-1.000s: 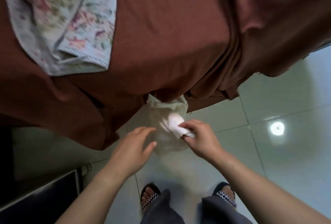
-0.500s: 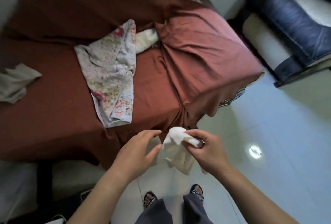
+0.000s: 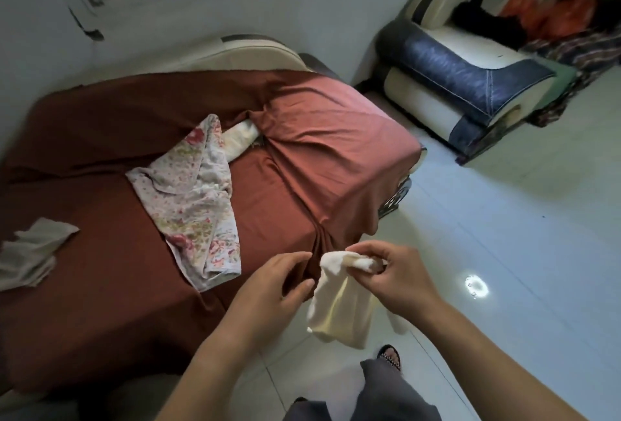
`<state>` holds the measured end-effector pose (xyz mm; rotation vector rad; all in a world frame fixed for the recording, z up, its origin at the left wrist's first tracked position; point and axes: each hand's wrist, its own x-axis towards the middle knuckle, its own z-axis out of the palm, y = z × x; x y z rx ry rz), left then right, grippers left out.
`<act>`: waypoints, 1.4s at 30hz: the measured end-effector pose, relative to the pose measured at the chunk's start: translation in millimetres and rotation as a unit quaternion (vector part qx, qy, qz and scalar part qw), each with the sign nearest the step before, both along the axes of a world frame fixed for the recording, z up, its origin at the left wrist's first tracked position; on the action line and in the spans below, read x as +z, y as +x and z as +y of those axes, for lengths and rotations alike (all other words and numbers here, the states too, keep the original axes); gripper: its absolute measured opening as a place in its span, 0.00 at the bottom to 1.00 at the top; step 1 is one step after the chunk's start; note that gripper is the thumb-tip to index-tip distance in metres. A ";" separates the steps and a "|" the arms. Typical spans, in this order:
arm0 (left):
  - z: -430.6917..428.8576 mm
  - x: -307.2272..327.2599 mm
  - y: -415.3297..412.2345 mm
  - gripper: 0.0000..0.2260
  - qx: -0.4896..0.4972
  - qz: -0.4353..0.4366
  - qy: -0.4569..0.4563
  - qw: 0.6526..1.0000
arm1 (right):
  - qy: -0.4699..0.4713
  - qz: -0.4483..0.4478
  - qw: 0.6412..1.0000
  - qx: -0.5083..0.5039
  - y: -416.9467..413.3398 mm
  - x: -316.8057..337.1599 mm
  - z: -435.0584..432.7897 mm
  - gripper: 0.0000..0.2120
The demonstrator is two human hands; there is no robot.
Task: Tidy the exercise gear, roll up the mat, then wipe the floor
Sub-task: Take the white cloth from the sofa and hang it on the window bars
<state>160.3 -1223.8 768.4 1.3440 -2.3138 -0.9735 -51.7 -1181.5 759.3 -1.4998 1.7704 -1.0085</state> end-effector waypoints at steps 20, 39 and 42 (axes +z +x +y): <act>-99.4 2.7 -269.7 0.16 -0.064 0.013 0.051 0.997 | 0.013 -0.068 0.994 -0.088 -241.4 21.9 -49.2 0.08; -238.9 14.2 -505.2 0.16 -0.142 0.035 0.047 0.988 | 0.001 -0.051 0.976 -0.210 -477.5 42.4 -167.1 0.08; -286.1 7.0 -538.9 0.17 -0.141 0.036 0.042 0.988 | 0.005 -0.034 0.975 -0.221 -512.8 37.4 -211.7 0.10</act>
